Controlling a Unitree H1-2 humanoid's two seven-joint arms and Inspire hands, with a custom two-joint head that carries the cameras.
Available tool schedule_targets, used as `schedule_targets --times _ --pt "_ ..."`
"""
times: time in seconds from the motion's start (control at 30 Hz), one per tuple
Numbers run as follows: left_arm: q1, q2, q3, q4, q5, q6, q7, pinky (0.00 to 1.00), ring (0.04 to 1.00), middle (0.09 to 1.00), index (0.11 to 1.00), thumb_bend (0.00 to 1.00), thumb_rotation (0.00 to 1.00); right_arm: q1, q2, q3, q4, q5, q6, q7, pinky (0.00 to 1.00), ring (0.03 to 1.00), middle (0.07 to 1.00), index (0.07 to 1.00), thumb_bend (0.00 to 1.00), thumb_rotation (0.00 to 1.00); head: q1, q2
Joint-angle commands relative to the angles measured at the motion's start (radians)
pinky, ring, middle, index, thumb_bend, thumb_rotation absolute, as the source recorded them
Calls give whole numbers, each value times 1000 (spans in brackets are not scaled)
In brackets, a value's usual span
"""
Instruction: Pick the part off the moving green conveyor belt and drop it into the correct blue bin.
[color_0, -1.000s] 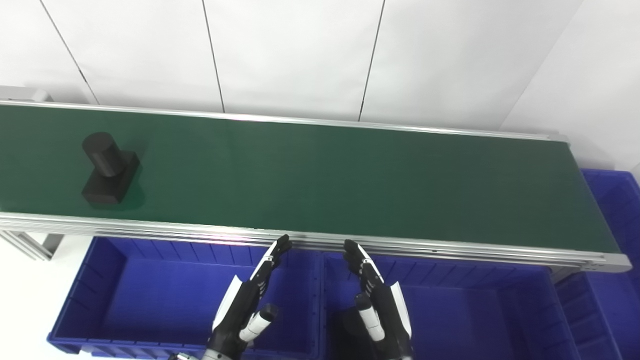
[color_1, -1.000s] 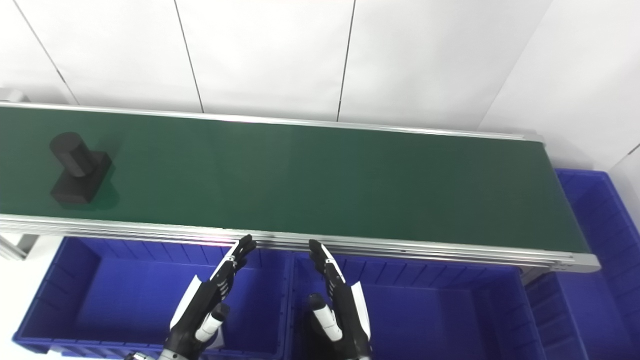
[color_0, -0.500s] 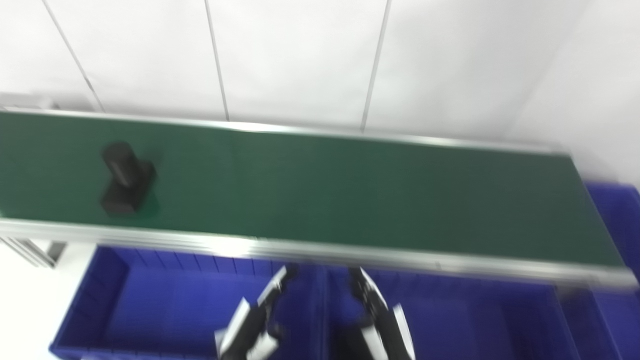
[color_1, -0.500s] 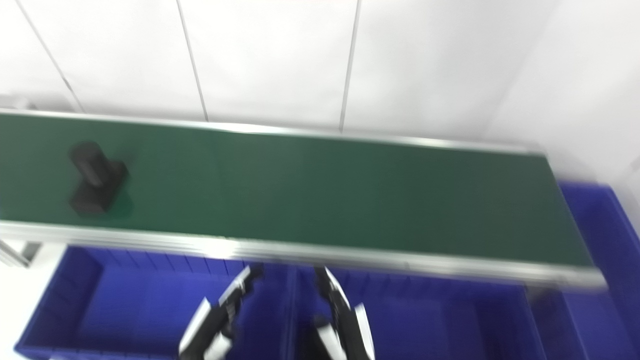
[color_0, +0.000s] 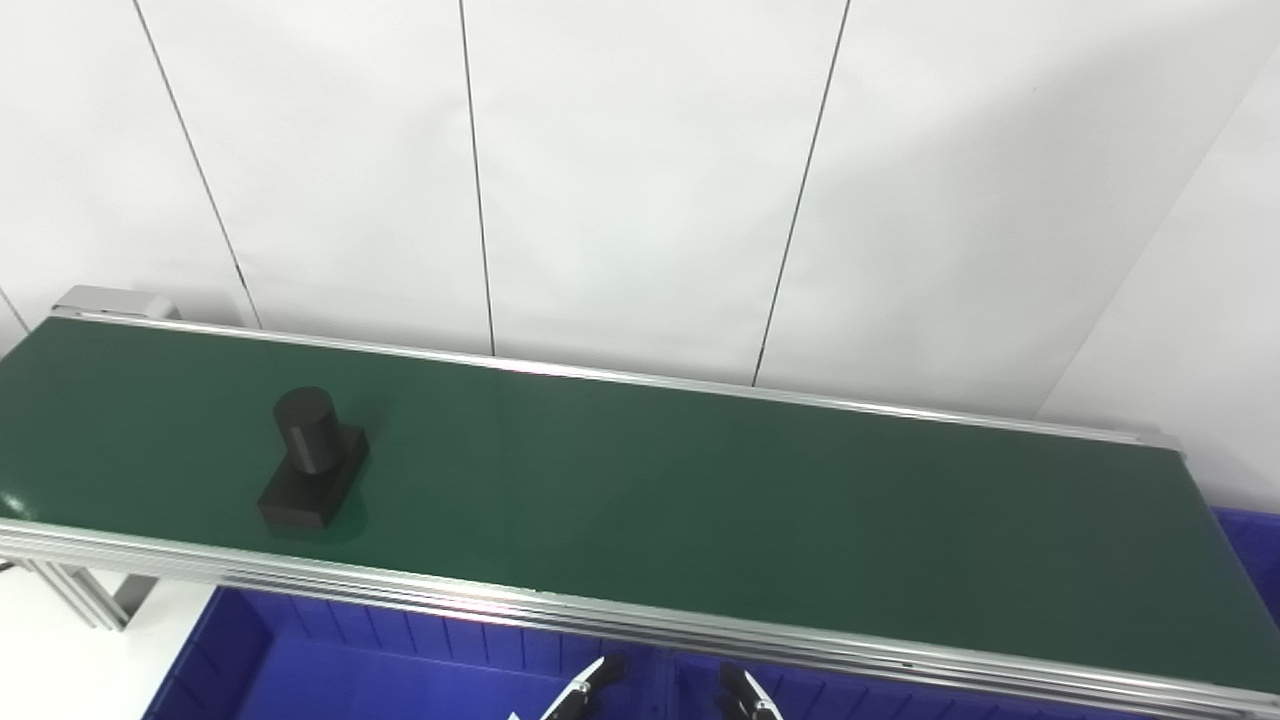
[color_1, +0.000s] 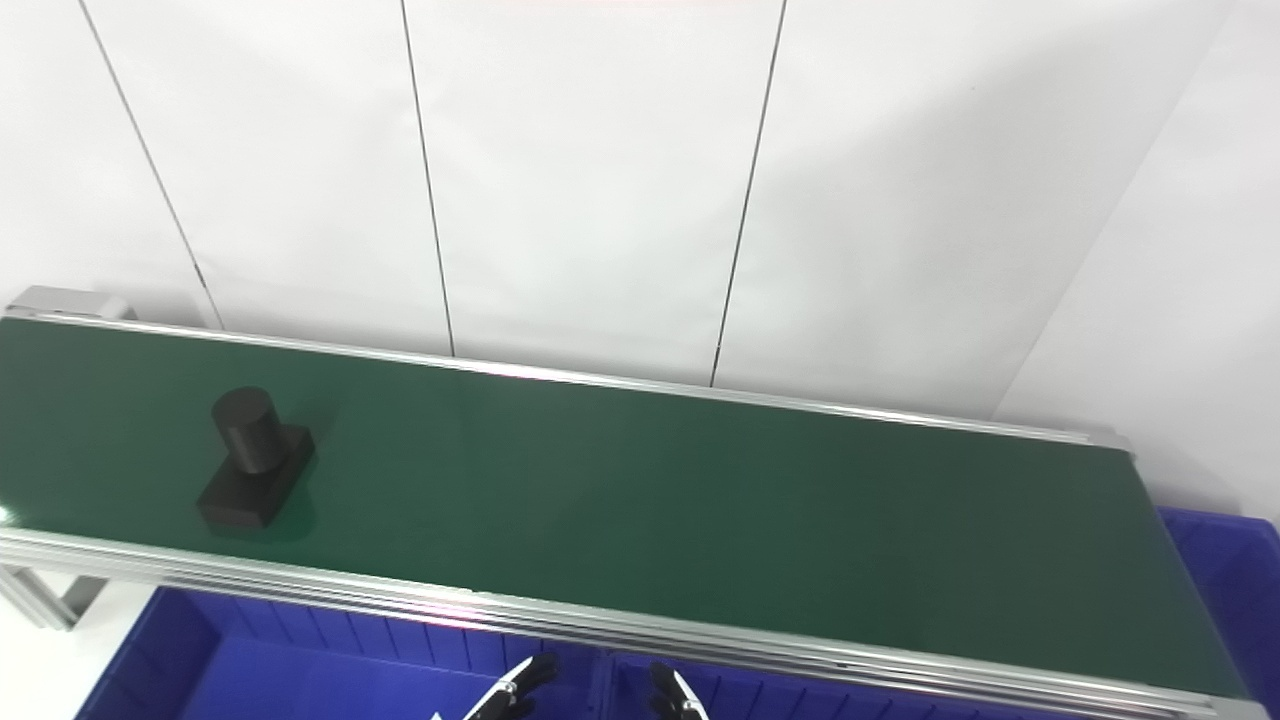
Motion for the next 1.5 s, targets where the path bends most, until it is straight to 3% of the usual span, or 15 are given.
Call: schedule_targets --times 0.0,0.53,1.17,1.47 --pt "-17 2 -11 -12 -7 -43 14 927 970 928 907 862 1000 -14 3 5 -12 5 -52 -10 867 884 908 896 902 966 2 1" --pt "-36 5 -20 3 -21 -43 17 906 953 914 898 869 1000 -12 3 11 -31 5 -52 -14 854 883 909 905 901 967 -2 22" --pt "-167 -26 -34 83 -25 -43 53 895 945 906 900 832 1000 -66 -16 -80 -9 45 -52 52 798 833 861 896 936 927 9 55" --pt "-205 -46 -62 92 -11 -43 86 900 945 910 910 830 1000 -38 -27 -113 -173 54 -52 104 727 803 856 902 865 930 -13 50"
